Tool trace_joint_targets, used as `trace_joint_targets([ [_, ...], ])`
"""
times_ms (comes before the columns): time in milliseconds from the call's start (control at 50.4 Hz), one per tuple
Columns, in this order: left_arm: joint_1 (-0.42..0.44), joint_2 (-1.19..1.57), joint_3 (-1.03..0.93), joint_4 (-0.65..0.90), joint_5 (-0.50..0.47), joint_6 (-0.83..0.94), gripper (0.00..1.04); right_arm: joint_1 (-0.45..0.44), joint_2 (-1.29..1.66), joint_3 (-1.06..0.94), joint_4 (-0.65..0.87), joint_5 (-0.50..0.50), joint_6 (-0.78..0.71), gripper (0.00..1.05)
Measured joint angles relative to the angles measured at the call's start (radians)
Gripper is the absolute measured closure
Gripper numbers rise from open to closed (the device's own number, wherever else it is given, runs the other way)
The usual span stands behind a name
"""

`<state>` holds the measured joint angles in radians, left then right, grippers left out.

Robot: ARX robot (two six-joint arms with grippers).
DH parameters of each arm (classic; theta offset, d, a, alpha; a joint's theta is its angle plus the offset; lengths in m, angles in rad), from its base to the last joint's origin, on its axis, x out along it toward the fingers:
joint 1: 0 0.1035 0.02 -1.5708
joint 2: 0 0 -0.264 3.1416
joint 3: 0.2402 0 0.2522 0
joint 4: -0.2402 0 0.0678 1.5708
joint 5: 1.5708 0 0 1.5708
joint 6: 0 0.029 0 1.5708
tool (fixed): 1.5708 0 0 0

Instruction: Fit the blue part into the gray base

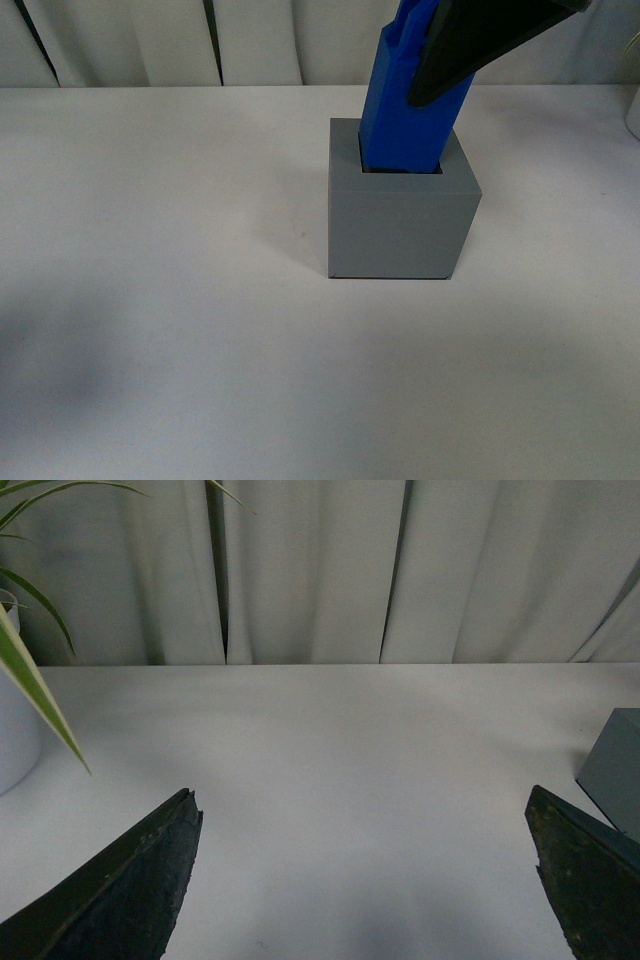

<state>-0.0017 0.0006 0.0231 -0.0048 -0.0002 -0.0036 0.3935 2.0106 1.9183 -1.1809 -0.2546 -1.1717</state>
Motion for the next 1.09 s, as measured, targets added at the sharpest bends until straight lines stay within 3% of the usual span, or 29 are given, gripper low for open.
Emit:
trace_joint_targets([
  [397, 0.0, 0.0, 0.0, 0.0, 0.0, 0.0, 0.06, 0.0, 0.01, -0.028, 0.019, 0.003, 0.007, 0.57],
  [615, 0.0, 0.0, 0.0, 0.0, 0.0, 0.0, 0.06, -0.004, 0.011, -0.028, 0.028, -0.019, 0.021, 0.15],
  [694, 0.0, 0.0, 0.0, 0.0, 0.0, 0.0, 0.06, -0.006, 0.011, -0.028, 0.03, -0.039, 0.031, 0.06],
  [1091, 0.0, 0.0, 0.0, 0.0, 0.0, 0.0, 0.06, -0.125, -0.18, -0.148, 0.077, -0.212, 0.01, 0.07],
])
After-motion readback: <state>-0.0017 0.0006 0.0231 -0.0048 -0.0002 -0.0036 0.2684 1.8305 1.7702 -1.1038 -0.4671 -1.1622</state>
